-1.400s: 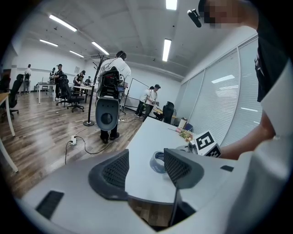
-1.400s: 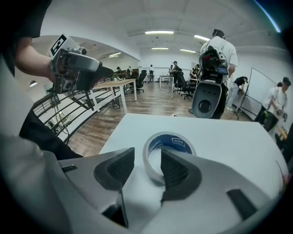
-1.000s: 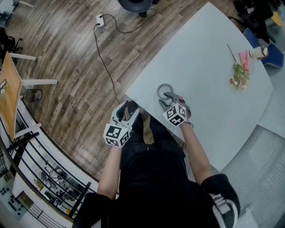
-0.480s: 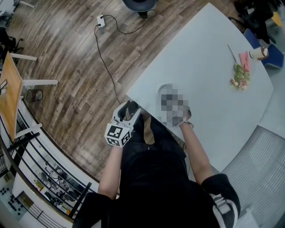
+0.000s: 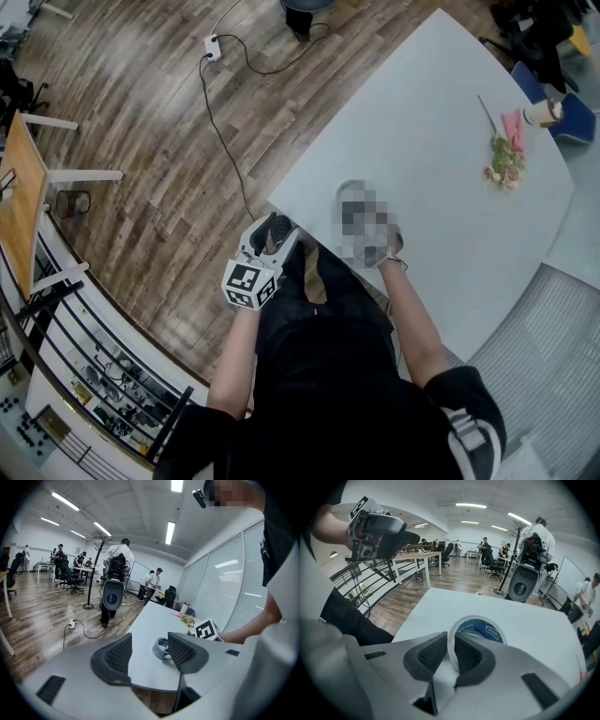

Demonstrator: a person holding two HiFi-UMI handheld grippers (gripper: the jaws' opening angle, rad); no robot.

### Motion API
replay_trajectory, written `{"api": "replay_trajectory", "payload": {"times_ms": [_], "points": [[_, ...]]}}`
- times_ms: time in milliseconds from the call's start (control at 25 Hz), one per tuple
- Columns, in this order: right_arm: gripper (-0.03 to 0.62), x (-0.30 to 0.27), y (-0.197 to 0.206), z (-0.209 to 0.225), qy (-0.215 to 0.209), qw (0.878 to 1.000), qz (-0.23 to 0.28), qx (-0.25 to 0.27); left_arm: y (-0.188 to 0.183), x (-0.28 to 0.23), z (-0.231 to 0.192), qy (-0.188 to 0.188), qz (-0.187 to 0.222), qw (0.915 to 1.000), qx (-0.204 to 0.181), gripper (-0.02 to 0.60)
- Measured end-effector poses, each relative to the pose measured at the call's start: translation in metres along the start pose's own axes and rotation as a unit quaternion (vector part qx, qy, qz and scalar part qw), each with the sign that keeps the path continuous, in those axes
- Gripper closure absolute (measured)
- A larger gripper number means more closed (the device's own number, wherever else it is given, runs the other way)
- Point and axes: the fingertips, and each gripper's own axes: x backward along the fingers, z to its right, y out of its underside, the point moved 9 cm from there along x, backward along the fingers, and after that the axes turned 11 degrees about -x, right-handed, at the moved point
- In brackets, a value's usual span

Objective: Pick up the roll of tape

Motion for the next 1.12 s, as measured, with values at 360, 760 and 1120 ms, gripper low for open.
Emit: {"api": "replay_trajectory", "payload": {"times_ms": [360, 760, 1120], "points": [[0.537, 0.008, -0.01, -0.003, 0.01, 0.999, 0.027, -0.017, -0.001, 0.003, -0.003, 0.002, 0.003, 1.0, -0.006, 0.344], [0.536, 0.028, -0.021, -0.001, 0.011, 0.998, 0.053, -0.03, -0.015, 0.004, 0.004, 0.006, 0.016, 0.9997, -0.018, 0.344], [0.536, 0.052, -0.037, 0.001, 0.023, 0.996, 0.079, -0.024, -0.028, 0.006, 0.003, -0.001, 0.036, 0.9989, -0.029, 0.345]]}}
